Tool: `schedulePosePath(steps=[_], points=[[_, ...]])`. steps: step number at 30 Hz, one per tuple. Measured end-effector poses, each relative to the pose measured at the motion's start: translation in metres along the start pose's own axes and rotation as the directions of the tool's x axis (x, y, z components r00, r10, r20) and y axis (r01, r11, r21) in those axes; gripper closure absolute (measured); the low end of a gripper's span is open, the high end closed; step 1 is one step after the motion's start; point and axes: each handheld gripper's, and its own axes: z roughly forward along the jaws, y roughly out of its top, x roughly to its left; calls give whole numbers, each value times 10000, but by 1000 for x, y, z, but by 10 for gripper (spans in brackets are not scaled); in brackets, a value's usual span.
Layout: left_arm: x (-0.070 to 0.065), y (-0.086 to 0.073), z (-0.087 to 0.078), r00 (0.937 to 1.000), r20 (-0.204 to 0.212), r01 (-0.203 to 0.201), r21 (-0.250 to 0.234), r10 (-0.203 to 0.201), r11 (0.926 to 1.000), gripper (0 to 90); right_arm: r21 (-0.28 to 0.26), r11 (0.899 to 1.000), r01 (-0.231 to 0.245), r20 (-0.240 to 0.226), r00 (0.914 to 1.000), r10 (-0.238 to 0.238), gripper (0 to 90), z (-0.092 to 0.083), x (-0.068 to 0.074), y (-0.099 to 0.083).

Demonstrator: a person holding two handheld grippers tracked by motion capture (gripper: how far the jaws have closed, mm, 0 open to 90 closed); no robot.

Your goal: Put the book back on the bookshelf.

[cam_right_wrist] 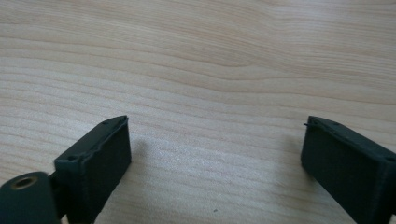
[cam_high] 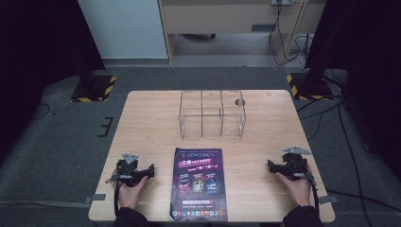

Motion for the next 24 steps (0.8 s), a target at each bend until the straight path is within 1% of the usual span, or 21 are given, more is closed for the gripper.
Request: schedulePosePath(steps=[1, 2, 3, 5, 7, 9, 12, 14, 15, 17, 19, 21, 22, 24], points=[[-1, 0, -3, 10000, 11, 20, -143, -20, 9999, 108, -98, 9999, 25, 13, 10000, -25, 87, -2, 0, 0], [-1, 0, -3, 10000, 11, 20, -143, -20, 9999, 120, -98, 9999, 25, 13, 10000, -25, 87, -2, 0, 0], [-3, 1, -8, 10000, -43, -53, -355, 51, 9994, 133, -497, 9987, -118, -125, 9999, 112, 88, -9, 1, 1], [-5, 0, -11, 9999, 146, 58, -446, -52, 9990, 136, -739, 9969, -260, -262, 9994, 241, 87, -14, 2, 1], [-7, -1, -13, 9996, 250, 114, -517, -101, 9986, 148, -790, 9966, -220, -466, 9987, 184, 77, -17, 5, 1], [-8, -1, -15, 9992, 381, 170, -545, -149, 9984, 154, -870, 9961, -141, -506, 9987, 97, 74, -19, 7, 1], [-11, 0, -19, 9984, 540, 210, -692, -172, 9974, 159, -1041, 9944, -168, -755, 9971, 89, 65, -22, 10, 2], [-15, 1, -23, 9969, 762, 281, -836, -218, 9961, 161, -1135, 9934, -149, -828, 9966, 55, 64, -24, 13, 3], [-16, 1, -24, 9964, 827, 271, -907, -196, 9955, 162, -1203, 9927, -132, -860, 9963, 28, 64, -26, 15, 4], [-21, 2, -27, 9954, 954, 106, -1087, -2, 9940, 167, -1301, 9915, -84, -911, 9958, -35, 63, -28, 18, 4], [-26, 3, -30, 9942, 1073, 31, -1208, 100, 9927, 181, -1397, 9902, -21, -977, 9951, -117, 63, -31, 21, 5], [-30, 4, -31, 9927, 1202, 46, -1335, 115, 9910, 191, -1507, 9886, 54, -1011, 9947, -208, 70, -34, 25, 6], [-33, 4, -33, 9909, 1341, 89, -1416, 103, 9899, 196, -1580, 9874, 83, -1031, 9944, -249, 73, -34, 26, 7], [-37, 4, -34, 9882, 1529, 141, -1520, 95, 9883, 204, -1651, 9863, -11, -1245, 9920, -197, 79, -36, 30, 8]])
